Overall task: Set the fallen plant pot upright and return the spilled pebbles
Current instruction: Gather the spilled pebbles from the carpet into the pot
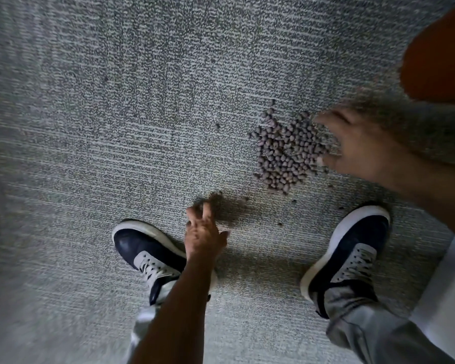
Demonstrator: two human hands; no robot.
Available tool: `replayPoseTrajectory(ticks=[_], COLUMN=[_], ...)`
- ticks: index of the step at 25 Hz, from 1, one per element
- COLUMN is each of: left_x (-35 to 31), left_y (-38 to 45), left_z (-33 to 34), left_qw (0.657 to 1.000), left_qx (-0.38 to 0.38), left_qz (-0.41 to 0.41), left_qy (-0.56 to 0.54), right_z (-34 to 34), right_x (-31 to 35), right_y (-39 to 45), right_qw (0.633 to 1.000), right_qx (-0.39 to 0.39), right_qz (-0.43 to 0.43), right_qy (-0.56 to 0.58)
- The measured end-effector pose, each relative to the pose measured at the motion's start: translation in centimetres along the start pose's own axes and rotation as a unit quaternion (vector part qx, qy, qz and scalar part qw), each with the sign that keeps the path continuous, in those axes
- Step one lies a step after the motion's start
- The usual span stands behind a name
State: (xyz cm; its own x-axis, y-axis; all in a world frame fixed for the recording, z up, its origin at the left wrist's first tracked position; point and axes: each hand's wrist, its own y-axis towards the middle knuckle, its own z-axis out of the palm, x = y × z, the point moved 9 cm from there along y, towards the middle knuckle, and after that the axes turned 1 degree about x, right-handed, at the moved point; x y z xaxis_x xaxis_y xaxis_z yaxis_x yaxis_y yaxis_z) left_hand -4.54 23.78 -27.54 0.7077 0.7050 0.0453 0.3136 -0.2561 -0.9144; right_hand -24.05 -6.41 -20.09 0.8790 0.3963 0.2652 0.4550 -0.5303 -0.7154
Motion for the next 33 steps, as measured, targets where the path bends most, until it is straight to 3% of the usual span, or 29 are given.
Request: replayPoseTrajectory(ticks=[4,8,14,19,25,28,30,33], left_x=[0.2,-0.6,-1.1,-1.5,-0.8,-1.1,-1.6,-3.5], left_y=[1.5,2.0,1.4,0.3,0.4,1.1,1.3,1.9], left_z=[1.0,-0.2,-0.8,1.4,1.5,0.7,-0.6,-2.3], left_qw=[0.999,0.998,0.995,0.969,0.972,0.977,0.969,0.969], left_qx=[0.013,-0.008,0.040,0.095,0.050,0.017,-0.036,-0.059], left_qz=[0.013,0.013,0.002,-0.027,-0.051,-0.037,-0.016,0.022], left_qy=[0.047,-0.053,-0.095,-0.226,-0.225,-0.211,-0.243,-0.239], right_z=[3.6,6.6,11.2,12.1,12.2,12.3,12.2,12.1], right_x=[-1.8,-2.4,0.5,2.2,0.1,-0.6,-0.7,-0.3], right_y=[0.5,1.3,0.2,-0.2,1.8,1.8,1.5,1.1], right_qw=[0.994,0.987,0.980,0.993,0.994,0.993,0.997,0.995], right_qx=[0.060,0.095,0.090,0.081,0.078,0.049,0.012,-0.006], right_qz=[0.081,0.114,0.079,0.013,-0.019,-0.046,-0.044,-0.023], right_qy=[0.037,0.067,0.156,0.087,-0.074,-0.099,-0.062,0.095])
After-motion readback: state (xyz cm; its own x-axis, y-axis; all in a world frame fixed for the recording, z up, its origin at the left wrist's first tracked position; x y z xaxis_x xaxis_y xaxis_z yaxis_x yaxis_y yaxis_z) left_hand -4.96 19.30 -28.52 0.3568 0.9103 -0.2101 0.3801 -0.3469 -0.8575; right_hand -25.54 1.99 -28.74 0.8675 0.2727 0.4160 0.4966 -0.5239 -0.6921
